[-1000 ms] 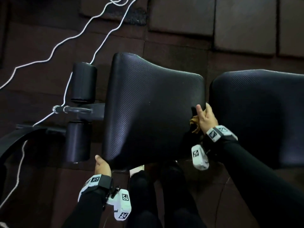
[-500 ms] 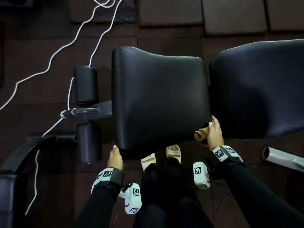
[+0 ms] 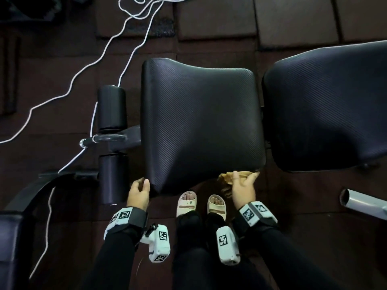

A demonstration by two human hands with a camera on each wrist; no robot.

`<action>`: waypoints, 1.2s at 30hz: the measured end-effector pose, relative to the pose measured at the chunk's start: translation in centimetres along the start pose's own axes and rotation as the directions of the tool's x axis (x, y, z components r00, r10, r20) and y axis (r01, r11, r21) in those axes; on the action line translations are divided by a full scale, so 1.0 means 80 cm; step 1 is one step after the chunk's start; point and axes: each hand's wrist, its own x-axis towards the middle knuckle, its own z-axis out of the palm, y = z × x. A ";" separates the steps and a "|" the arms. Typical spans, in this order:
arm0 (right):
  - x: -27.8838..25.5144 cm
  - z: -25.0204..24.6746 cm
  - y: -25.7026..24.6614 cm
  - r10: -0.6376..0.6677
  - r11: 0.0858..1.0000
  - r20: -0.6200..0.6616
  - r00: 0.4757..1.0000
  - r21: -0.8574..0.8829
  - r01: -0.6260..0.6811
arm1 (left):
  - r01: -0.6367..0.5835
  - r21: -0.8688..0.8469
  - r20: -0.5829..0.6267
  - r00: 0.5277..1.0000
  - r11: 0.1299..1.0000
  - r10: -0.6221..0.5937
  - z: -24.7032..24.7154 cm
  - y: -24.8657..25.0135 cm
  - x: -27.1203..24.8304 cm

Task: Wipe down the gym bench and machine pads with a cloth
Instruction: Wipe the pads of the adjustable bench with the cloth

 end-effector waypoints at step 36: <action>-0.133 0.161 0.001 -0.014 0.999 0.067 0.998 -0.031 0.016 | -0.293 0.331 0.433 0.892 0.897 0.132 -0.066 0.017 0.004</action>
